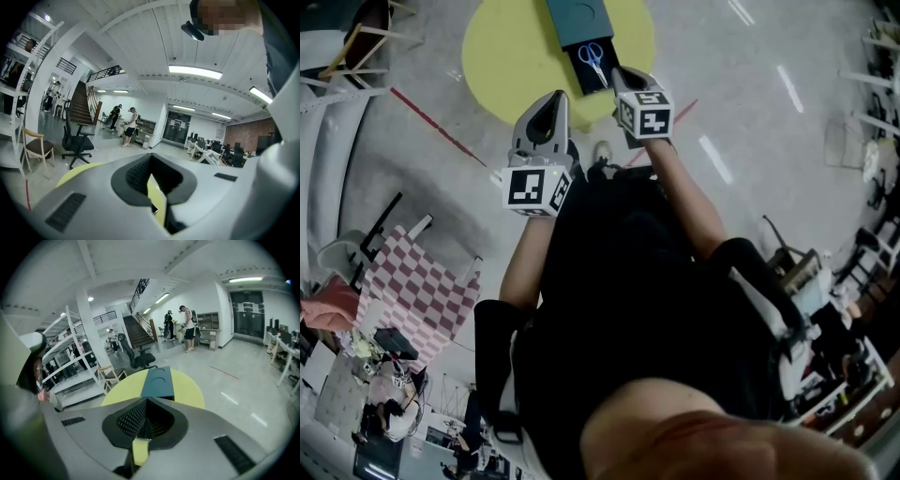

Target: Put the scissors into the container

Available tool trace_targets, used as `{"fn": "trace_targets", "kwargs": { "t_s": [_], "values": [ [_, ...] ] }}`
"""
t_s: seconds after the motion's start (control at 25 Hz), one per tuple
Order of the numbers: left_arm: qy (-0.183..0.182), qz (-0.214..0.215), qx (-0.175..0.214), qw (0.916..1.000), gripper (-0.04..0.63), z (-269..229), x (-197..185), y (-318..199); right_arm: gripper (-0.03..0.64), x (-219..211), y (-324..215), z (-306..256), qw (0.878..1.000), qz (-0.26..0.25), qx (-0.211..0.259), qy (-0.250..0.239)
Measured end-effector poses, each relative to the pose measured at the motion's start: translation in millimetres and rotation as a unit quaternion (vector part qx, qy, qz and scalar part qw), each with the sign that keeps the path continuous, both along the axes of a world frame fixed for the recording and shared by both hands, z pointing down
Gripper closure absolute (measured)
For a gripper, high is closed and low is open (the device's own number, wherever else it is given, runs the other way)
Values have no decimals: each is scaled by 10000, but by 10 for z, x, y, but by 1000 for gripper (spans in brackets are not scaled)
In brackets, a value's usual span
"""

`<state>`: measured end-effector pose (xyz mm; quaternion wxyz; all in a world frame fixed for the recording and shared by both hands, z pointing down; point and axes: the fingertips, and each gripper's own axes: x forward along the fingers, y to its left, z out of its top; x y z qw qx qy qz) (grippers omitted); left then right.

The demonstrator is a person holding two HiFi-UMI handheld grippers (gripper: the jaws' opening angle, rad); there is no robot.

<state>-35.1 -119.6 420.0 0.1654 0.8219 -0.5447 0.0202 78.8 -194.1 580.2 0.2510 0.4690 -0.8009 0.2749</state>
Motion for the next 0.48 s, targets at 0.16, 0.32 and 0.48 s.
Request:
{"fn": "trace_targets", "kwargs": {
  "t_s": [0.16, 0.32, 0.48],
  "values": [
    [-66, -68, 61, 9999, 598, -16, 128, 135, 617, 94, 195, -326, 9987, 39, 328, -390],
    [-115, -160, 35, 9998, 598, 26, 261, 325, 617, 218, 412, -592, 9961, 21, 648, -594],
    [-150, -256, -1, 9996, 598, 16, 362, 514, 617, 340, 616, -765, 9946, -2, 773, -697]
  ]
}}
